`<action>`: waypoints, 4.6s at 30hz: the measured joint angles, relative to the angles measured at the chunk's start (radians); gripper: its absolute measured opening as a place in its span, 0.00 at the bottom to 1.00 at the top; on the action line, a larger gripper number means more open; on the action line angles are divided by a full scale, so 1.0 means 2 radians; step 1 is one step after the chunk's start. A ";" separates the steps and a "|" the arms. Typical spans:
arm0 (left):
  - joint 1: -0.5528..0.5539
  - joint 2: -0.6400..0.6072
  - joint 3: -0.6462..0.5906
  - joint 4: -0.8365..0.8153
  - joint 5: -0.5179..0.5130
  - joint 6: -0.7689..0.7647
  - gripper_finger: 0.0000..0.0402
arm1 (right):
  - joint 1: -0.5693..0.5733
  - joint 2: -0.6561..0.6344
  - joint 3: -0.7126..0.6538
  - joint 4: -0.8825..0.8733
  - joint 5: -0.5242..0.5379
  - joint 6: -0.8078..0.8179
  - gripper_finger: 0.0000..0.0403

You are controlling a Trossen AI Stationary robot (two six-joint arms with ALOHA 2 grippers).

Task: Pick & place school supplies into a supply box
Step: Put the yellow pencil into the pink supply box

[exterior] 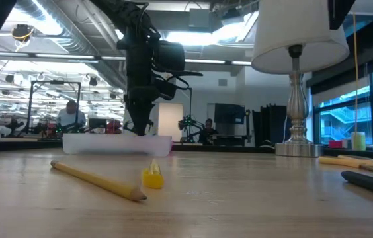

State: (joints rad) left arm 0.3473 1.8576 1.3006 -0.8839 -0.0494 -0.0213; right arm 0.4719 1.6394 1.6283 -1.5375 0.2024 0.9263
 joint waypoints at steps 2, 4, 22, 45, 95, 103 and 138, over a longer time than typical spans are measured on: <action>0.000 0.000 0.000 -0.008 0.000 -0.005 0.18 | 0.006 0.000 0.000 0.000 -0.009 0.014 0.49; 0.000 -0.006 0.000 -0.024 0.005 -0.008 0.19 | 0.015 0.000 0.000 -0.001 -0.022 0.031 0.49; -0.155 -0.179 0.000 -0.027 0.052 -0.040 0.19 | 0.026 0.000 0.000 0.087 0.077 -0.098 0.49; -0.363 -0.039 0.000 0.025 0.005 -0.108 0.19 | 0.021 0.000 0.000 0.181 0.071 -0.217 0.49; -0.341 -0.036 -0.093 0.033 0.056 0.027 0.31 | 0.008 0.000 0.000 0.194 0.086 -0.223 0.49; -0.334 -0.036 -0.099 0.041 0.039 0.038 0.27 | 0.004 0.000 0.000 0.194 0.086 -0.231 0.49; -0.329 0.009 -0.098 0.054 0.059 0.089 0.02 | 0.001 0.001 0.000 0.192 0.085 -0.233 0.49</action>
State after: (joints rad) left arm -0.3107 1.8755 1.1053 -0.7753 0.0677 0.1570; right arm 0.4740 1.6405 1.6281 -1.1539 0.3733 0.4603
